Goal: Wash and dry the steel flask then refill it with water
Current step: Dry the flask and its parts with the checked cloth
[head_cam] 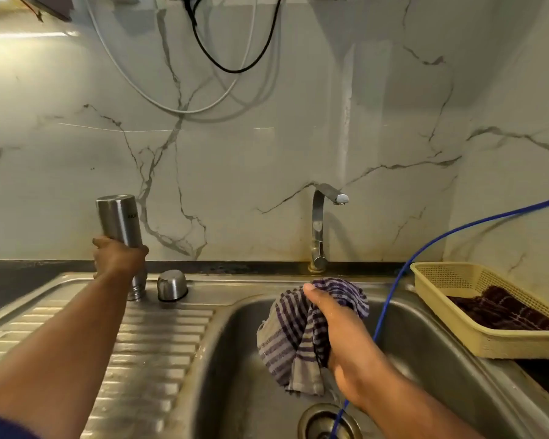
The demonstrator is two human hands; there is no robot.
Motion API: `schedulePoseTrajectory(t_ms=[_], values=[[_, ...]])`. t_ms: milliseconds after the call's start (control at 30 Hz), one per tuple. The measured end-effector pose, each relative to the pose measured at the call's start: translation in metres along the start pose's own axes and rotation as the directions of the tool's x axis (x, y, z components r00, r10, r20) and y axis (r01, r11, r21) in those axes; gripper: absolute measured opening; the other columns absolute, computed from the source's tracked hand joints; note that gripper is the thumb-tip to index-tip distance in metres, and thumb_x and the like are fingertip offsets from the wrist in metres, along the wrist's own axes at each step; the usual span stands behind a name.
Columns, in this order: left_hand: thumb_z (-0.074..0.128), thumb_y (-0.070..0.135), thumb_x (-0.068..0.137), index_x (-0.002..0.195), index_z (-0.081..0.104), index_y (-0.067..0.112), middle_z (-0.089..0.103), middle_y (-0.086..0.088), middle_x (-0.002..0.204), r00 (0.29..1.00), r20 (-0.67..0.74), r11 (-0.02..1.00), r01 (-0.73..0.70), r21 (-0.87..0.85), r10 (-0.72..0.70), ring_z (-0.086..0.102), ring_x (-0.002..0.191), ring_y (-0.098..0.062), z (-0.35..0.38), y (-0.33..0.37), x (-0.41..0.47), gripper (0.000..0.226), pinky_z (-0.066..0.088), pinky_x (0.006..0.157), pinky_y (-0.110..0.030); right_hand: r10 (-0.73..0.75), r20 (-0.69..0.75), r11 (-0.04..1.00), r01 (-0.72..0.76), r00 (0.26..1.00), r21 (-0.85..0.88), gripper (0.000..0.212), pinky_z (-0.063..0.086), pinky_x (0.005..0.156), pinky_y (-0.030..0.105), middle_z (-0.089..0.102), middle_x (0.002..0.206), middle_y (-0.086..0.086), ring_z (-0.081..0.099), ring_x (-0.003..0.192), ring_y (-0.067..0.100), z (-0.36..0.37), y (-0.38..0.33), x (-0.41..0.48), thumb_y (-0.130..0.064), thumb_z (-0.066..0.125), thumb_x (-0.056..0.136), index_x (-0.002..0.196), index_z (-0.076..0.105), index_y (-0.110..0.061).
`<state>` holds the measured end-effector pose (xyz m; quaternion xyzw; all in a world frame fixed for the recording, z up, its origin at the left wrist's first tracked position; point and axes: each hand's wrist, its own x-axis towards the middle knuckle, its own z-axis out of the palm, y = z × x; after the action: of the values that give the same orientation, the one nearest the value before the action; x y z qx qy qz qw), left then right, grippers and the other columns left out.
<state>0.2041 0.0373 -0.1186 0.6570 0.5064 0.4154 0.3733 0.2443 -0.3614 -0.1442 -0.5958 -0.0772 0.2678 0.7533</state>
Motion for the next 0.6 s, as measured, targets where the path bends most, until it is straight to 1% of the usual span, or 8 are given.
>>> schedulePoseTrajectory(t_ms=[67, 167, 267, 367, 433, 500, 567, 600], values=[[0.084, 0.015, 0.081, 0.135, 0.039, 0.006, 0.056, -0.024, 0.13, 0.999, -0.021, 0.997, -0.048, -0.058, 0.046, 0.057, 0.119, -0.046, -0.004, 0.001, -0.005, 0.07, 0.048, 0.103, -0.058, -0.006, -0.024, 1.0, 0.006, 1.0, 0.001, 0.057, 0.055, 0.099, 0.045, 0.078, 0.108, 0.002, 0.073, 0.102, 0.022, -0.002, -0.001, 0.001, -0.049, 0.071, 0.087, 0.134, 0.062, -0.017], [0.083, 0.018, 0.081, 0.135, 0.041, 0.01, 0.058, -0.02, 0.129, 0.987, -0.062, 0.977, -0.156, -0.146, 0.149, 0.059, 0.118, -0.041, -0.02, 0.022, -0.023, 0.069, 0.047, 0.104, -0.056, -0.021, -0.072, 0.998, 0.025, 0.997, 0.052, 0.048, 0.054, 0.096, 0.045, 0.077, 0.105, 0.004, 0.071, 0.102, 0.025, -0.005, -0.01, -0.002, -0.049, 0.069, 0.089, 0.126, 0.065, -0.019], [0.084, 0.03, 0.08, 0.137, 0.043, 0.017, 0.061, -0.012, 0.128, 0.967, -0.024, 0.939, -0.252, -0.234, 0.253, 0.06, 0.117, -0.034, -0.042, 0.056, -0.052, 0.071, 0.047, 0.104, -0.051, -0.041, -0.08, 0.992, 0.051, 0.996, 0.115, 0.067, 0.051, 0.102, 0.048, 0.075, 0.113, 0.007, 0.07, 0.107, 0.027, -0.008, -0.016, -0.004, -0.067, 0.064, 0.082, 0.13, 0.064, -0.02], [0.085, 0.04, 0.078, 0.134, 0.047, 0.021, 0.065, -0.002, 0.12, 0.926, 0.144, 0.872, -0.265, -0.411, 0.349, 0.065, 0.107, -0.026, -0.06, 0.079, -0.097, 0.07, 0.053, 0.097, -0.045, -0.097, -0.086, 0.984, 0.108, 0.992, 0.139, 0.084, 0.047, 0.108, 0.051, 0.071, 0.123, 0.008, 0.067, 0.113, 0.027, -0.011, -0.021, -0.012, -0.079, 0.05, 0.077, 0.138, 0.06, -0.022], [0.085, 0.041, 0.077, 0.13, 0.052, 0.021, 0.07, -0.005, 0.115, 0.879, 0.299, 0.819, -0.158, -0.552, 0.371, 0.07, 0.102, -0.026, -0.06, 0.076, -0.131, 0.066, 0.057, 0.09, -0.046, -0.12, -0.095, 0.985, 0.131, 0.988, 0.113, 0.082, 0.046, 0.109, 0.052, 0.07, 0.126, 0.008, 0.067, 0.115, 0.027, -0.012, -0.027, -0.02, -0.078, 0.045, 0.08, 0.139, 0.059, -0.023], [0.085, 0.042, 0.074, 0.131, 0.055, 0.018, 0.071, -0.012, 0.115, 0.829, 0.471, 0.764, 0.085, -0.64, 0.302, 0.071, 0.104, -0.033, -0.052, 0.063, -0.164, 0.069, 0.059, 0.086, -0.051, -0.138, -0.128, 0.987, 0.147, 0.982, 0.062, 0.079, 0.045, 0.111, 0.052, 0.069, 0.129, 0.009, 0.066, 0.116, 0.027, -0.014, -0.033, -0.028, -0.076, 0.047, 0.084, 0.139, 0.059, -0.021], [0.084, 0.042, 0.075, 0.132, 0.055, 0.013, 0.07, -0.018, 0.117, 0.758, 0.625, 0.7, 0.344, -0.626, 0.187, 0.071, 0.104, -0.039, -0.041, 0.049, -0.195, 0.07, 0.058, 0.088, -0.054, -0.166, -0.153, 0.986, 0.167, 0.974, -0.008, 0.083, 0.044, 0.113, 0.05, 0.066, 0.134, 0.006, 0.063, 0.119, 0.025, -0.018, -0.035, -0.033, -0.076, 0.053, 0.082, 0.142, 0.056, -0.019], [0.083, 0.043, 0.077, 0.129, 0.056, 0.012, 0.071, -0.019, 0.114, 0.724, 0.679, 0.665, 0.448, -0.597, 0.121, 0.072, 0.099, -0.038, -0.035, 0.045, -0.208, 0.067, 0.059, 0.087, -0.053, -0.192, -0.159, 0.981, 0.187, 0.969, -0.046, 0.083, 0.043, 0.113, 0.049, 0.065, 0.136, 0.004, 0.062, 0.121, 0.024, -0.019, -0.037, -0.035, -0.075, 0.054, 0.082, 0.143, 0.055, -0.019]])
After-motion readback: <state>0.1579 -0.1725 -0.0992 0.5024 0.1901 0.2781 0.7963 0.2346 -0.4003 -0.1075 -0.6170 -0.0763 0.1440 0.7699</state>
